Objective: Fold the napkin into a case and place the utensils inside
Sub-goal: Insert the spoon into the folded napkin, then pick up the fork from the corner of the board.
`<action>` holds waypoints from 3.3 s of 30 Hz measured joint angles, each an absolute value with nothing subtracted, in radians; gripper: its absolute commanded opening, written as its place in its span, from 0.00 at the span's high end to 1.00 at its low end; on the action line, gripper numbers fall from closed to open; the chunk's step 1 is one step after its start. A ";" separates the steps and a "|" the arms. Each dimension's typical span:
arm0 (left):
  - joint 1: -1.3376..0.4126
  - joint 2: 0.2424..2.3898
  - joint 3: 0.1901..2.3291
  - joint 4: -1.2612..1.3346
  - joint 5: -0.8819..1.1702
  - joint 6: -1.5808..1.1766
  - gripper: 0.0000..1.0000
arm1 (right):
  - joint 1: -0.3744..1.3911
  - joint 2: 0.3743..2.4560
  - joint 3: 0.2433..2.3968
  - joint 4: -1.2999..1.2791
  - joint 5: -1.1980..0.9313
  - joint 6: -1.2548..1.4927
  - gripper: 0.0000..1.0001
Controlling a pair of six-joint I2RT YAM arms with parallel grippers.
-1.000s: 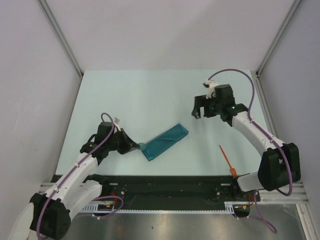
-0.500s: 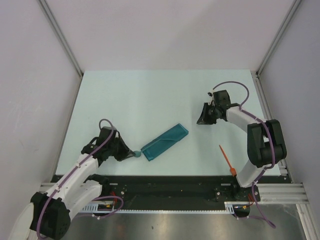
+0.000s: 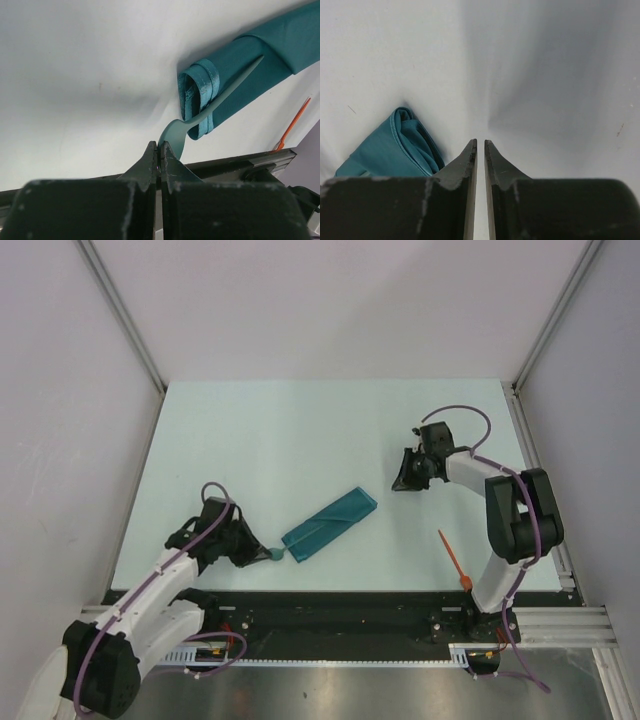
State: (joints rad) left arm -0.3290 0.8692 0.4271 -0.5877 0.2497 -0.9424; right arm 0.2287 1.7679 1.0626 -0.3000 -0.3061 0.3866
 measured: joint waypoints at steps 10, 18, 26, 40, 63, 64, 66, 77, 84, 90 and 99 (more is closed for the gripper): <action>-0.346 0.918 0.424 -0.537 0.265 -0.965 1.00 | 0.267 1.821 1.103 -0.293 -0.282 0.389 0.87; -0.389 0.970 0.427 -0.462 0.253 -1.029 1.00 | 0.295 1.861 1.131 -0.293 -0.271 0.393 0.88; -0.459 1.027 0.453 -0.379 0.191 -1.095 1.00 | 0.311 1.887 1.152 -0.293 -0.270 0.393 0.89; -0.493 1.152 0.504 -0.283 0.138 -1.127 1.00 | 0.315 1.890 1.155 -0.292 -0.270 0.392 0.89; -0.495 1.114 0.587 -0.356 0.107 -1.008 0.24 | 0.258 1.425 0.911 -0.500 -0.118 0.449 0.00; -0.495 1.093 0.595 -0.366 0.108 -0.984 0.25 | 0.254 1.365 0.888 -0.516 -0.102 0.474 0.01; -0.496 1.071 0.617 -0.388 0.113 -0.938 0.26 | 0.243 1.228 0.835 -0.559 -0.052 0.551 0.00; -0.521 1.062 0.815 -0.454 0.229 -0.651 0.25 | 0.081 0.896 0.791 -0.921 0.074 1.066 0.34; -0.525 1.052 0.849 -0.451 0.316 -0.593 0.25 | 0.011 0.808 0.621 -1.066 0.106 1.461 0.38; -0.543 1.054 0.916 -0.480 0.344 -0.545 0.25 | 0.011 0.835 0.565 -1.106 0.122 1.676 0.38; -0.619 1.123 0.958 -0.498 0.347 -0.519 0.25 | 0.010 0.938 0.525 -1.046 0.151 1.815 0.37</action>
